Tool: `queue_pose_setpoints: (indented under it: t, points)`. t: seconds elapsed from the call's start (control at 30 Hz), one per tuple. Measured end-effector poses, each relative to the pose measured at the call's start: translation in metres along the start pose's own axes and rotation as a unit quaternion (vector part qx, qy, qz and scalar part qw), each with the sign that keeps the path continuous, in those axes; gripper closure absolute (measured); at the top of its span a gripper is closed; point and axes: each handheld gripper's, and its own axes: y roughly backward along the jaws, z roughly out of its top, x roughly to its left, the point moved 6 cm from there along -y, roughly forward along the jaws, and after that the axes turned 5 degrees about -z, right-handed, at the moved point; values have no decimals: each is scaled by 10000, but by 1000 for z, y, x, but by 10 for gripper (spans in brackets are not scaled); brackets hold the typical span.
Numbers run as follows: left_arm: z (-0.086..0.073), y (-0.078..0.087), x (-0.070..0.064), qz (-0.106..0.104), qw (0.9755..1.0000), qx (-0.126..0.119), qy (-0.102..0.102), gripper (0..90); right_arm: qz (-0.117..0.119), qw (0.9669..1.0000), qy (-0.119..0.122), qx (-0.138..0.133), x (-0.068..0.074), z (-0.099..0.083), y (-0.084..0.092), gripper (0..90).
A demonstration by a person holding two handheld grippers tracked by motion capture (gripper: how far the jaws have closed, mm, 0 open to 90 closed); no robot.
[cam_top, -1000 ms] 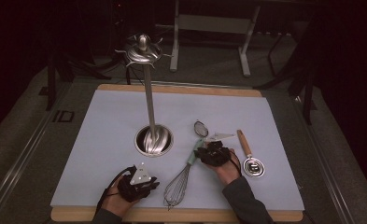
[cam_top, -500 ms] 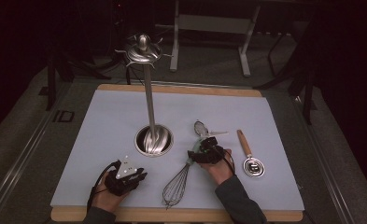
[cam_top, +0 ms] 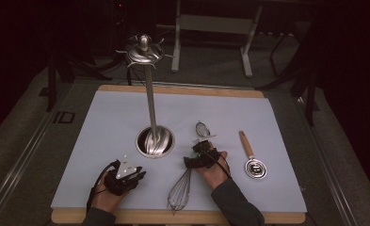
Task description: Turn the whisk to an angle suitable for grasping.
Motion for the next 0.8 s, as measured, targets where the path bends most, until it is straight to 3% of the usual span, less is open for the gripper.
queue_pose_setpoints:
  t: [0.03, 0.07, 0.1, 0.2, 0.23, 0.33, 0.37, 0.53, 0.57, 0.63, 0.73, 0.77, 0.8]
  points:
    - [1, -1, 1, 40, 10000, -9, 1, 741, -85, 9996, 266, 73, 1, 1, 0, 355]
    - [1, -1, 1, 40, 10000, -9, 1, 741, -85, 9996, 266, 73, 1, 1, 0, 355]
    - [1, -1, 2, 54, 10000, -1, -12, 741, -25, 9990, 427, 108, -2, 3, 1, 454]
    - [0, -2, 3, 91, 10000, 17, -7, 739, 64, 9987, 482, 152, -6, 4, 2, 524]
    - [0, -3, 4, 104, 9999, 7, 1, 739, 122, 9980, 595, 197, -10, 5, 3, 599]
    - [0, -3, 6, 123, 9999, 6, -2, 739, 222, 9975, 630, 249, -12, 5, 4, 627]
    - [1, -3, 8, 166, 9999, -19, 43, 738, 432, 9962, 675, 329, -14, 5, 5, 635]
    - [2, 0, 17, 276, 9995, -63, 127, 733, 715, 9933, 745, 518, -15, 6, 7, 636]
    - [2, 2, 20, 298, 9994, -77, 167, 731, 891, 9911, 732, 659, -15, 6, 7, 632]
    - [3, 6, 28, 401, 9986, -118, 331, 727, 967, 9890, 762, 824, -16, 7, 8, 625]
    - [3, 7, 30, 421, 9984, -119, 348, 726, 1019, 9865, 829, 978, -17, 8, 9, 621]
    - [4, 8, 34, 461, 9980, -139, 397, 722, 1104, 9823, 907, 1209, -17, 8, 11, 614]
    - [5, 9, 38, 498, 9977, -160, 439, 719, 1106, 9809, 937, 1295, -17, 8, 12, 604]
